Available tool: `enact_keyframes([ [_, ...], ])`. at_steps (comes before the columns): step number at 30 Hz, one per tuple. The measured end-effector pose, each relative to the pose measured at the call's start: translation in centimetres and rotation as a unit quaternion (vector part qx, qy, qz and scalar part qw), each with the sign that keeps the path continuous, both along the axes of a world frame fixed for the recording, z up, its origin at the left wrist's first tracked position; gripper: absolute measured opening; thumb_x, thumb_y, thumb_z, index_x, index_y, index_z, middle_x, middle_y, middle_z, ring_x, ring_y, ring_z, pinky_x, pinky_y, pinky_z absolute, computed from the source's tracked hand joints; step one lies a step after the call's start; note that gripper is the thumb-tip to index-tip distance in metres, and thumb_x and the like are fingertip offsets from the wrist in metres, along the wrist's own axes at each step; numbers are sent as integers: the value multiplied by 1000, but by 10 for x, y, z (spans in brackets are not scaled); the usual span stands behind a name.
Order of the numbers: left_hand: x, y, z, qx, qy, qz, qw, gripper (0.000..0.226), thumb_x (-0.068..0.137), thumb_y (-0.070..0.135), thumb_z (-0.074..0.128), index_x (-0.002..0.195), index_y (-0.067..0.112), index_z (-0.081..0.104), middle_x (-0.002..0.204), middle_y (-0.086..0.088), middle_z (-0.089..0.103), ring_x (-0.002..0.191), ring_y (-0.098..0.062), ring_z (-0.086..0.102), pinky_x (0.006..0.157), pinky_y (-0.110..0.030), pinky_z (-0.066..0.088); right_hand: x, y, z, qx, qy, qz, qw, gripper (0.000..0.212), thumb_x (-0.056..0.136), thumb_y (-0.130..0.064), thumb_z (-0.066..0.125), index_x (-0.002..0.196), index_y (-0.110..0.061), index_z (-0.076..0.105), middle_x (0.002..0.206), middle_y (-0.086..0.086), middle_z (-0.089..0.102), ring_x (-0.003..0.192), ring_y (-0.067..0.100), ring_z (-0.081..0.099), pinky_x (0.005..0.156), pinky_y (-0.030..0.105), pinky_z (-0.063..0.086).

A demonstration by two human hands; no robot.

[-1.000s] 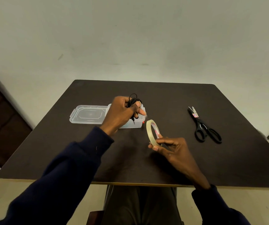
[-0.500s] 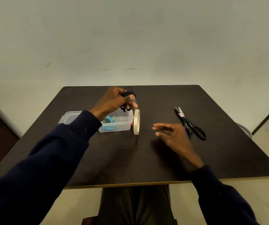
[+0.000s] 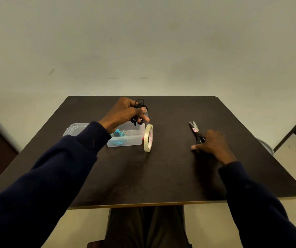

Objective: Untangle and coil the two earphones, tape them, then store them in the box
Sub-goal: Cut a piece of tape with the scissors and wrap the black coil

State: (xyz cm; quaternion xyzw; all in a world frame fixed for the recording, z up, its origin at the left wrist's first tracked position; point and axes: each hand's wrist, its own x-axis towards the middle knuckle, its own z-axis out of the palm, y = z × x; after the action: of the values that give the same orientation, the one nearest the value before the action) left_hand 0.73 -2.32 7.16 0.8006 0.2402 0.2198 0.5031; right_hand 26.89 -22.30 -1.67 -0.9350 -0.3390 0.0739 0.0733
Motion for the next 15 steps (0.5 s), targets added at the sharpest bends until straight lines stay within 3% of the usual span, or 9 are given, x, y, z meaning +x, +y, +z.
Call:
enact_keyframes([
  [3, -3, 2, 1, 5, -1, -1, 1000, 16, 97, 16, 65, 90, 5, 73, 86, -7, 79, 65, -11, 64, 59, -14, 51, -5, 7, 8, 37, 70, -8, 997, 62, 59, -54, 93, 81, -7, 58, 84, 10, 63, 78, 26, 57, 66, 33, 37],
  [6, -7, 4, 0, 2, -1, 6, 1000, 15, 97, 16, 65, 89, 6, 73, 82, -4, 79, 64, -10, 65, 60, -14, 52, -16, 12, 12, 117, 156, 10, 981, 48, 65, -34, 95, 81, 4, 70, 67, 9, 62, 60, 20, 56, 52, 30, 40],
  [10, -13, 7, -3, 1, -1, 20, 1000, 14, 98, 15, 65, 89, 7, 72, 77, 0, 78, 62, -6, 64, 58, -13, 51, -39, 20, 20, 213, 293, 19, 932, 28, 83, -20, 84, 93, -5, 62, 80, 13, 75, 66, 21, 73, 58, 31, 61],
  [15, -20, 12, -7, -3, -10, 27, 1000, 17, 97, 16, 66, 95, 2, 74, 85, -7, 79, 64, -8, 65, 60, -15, 52, -58, 22, 17, 313, 446, 76, 835, 32, 94, -19, 72, 116, 0, 58, 86, 16, 76, 70, 25, 74, 63, 31, 58],
])
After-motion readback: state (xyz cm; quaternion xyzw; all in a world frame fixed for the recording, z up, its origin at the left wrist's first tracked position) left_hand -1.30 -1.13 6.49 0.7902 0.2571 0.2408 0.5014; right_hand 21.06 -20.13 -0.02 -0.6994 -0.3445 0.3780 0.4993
